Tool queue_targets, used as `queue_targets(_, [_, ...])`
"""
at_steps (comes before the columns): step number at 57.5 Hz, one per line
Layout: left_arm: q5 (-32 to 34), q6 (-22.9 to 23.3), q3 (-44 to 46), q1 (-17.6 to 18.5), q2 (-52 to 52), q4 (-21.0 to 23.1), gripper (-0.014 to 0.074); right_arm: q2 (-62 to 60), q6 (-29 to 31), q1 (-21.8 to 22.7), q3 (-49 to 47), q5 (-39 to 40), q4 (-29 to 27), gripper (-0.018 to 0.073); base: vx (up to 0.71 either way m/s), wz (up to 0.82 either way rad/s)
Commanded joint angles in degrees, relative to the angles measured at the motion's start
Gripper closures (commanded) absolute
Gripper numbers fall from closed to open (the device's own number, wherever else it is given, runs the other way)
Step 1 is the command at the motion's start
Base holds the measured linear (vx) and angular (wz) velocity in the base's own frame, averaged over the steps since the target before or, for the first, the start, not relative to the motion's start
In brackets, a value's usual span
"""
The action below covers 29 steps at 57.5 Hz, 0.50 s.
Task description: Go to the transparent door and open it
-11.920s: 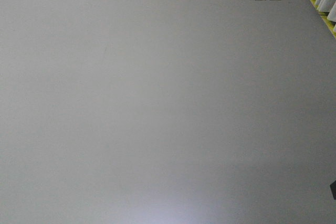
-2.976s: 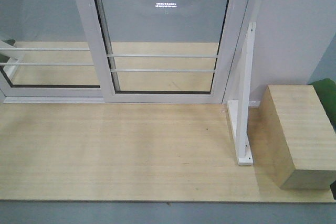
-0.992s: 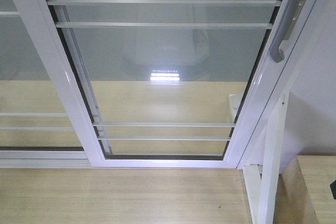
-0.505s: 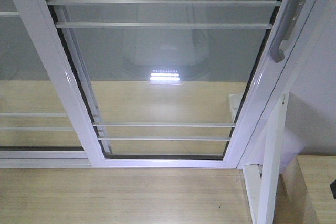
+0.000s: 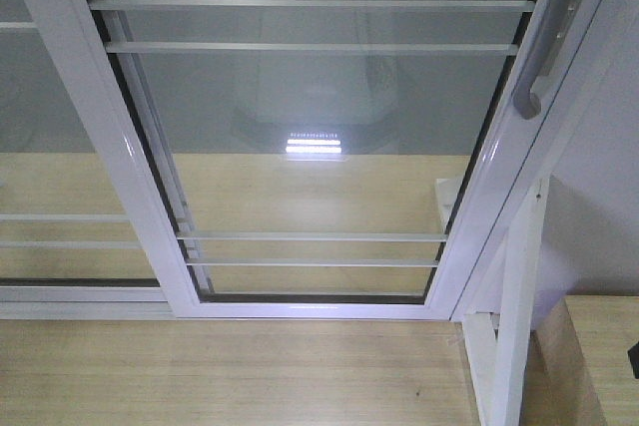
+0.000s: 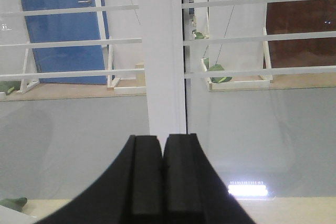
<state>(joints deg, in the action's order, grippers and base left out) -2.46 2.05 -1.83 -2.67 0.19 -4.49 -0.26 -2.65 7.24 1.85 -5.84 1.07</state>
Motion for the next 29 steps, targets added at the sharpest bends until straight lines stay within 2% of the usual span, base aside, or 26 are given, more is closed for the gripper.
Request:
queue_targets(1, [4.4, 0.3, -0.5, -0.1, 1.2, 0.3, 0.0603, 1.0, 0.1, 0.2, 0.1, 4.6, 0.5, 0.0565, 0.0, 0.0])
queue_targets(12, [5.4, 0.2, -0.4, -0.1, 1.2, 0.3, 0.0603, 1.0, 0.1, 0.2, 0.1, 5.2, 0.5, 0.0565, 0.0, 0.0])
queue_targets(24, [11.6, 0.2, -0.4, -0.1, 1.2, 0.3, 0.0603, 1.0, 0.1, 0.2, 0.1, 5.5, 0.5, 0.0565, 0.0, 0.0])
queue_targets(29, [12.7, 0.2, -0.4, -0.1, 1.2, 0.3, 0.0603, 1.0, 0.2, 0.2, 0.1, 8.3, 0.6, 0.0565, 0.0, 0.0])
